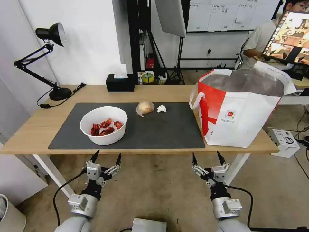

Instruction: Pick up the trash from the table and place it into the takeout bag.

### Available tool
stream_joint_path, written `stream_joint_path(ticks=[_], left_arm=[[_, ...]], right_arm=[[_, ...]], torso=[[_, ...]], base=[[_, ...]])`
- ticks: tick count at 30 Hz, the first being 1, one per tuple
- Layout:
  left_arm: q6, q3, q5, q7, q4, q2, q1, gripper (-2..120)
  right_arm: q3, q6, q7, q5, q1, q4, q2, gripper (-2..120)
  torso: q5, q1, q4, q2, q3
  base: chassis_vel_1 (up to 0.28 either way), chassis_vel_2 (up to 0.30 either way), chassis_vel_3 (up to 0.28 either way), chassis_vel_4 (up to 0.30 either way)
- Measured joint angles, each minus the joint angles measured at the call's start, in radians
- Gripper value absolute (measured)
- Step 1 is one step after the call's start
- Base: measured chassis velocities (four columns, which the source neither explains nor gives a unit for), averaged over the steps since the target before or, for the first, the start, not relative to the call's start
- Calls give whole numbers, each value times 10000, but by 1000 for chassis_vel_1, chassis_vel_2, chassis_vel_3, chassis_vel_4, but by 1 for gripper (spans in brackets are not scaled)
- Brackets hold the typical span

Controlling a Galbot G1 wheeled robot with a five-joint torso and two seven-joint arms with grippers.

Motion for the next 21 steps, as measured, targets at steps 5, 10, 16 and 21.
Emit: stream_joint_path(ticks=[5,10,16,21], left_arm=[[-22,-10,43,6,141,-117,40,100],[-79,-14,116,22,184,-244,121,100],[-225,25,386,28,151,-581,319,100],[-395,-74,588,32,79,-949,513,100]], right_arm=[[-503,11,-88,265,447,-324,-165,100],[-1015,-153,-60,798,1412,-609,-487,100],[-1756,-455,91,1532,3020,-1212,-895,100],[-2614,-774,238,2265,4760,-2026,-1154,100]], torso=[[0,0,-2,0,0],[0,1,0,0,1],[-1,2,1,-1,2],[1,2,0,-1,2]], base=[[0,0,0,0],[0,0,0,0],[0,0,0,0],[0,0,0,0]])
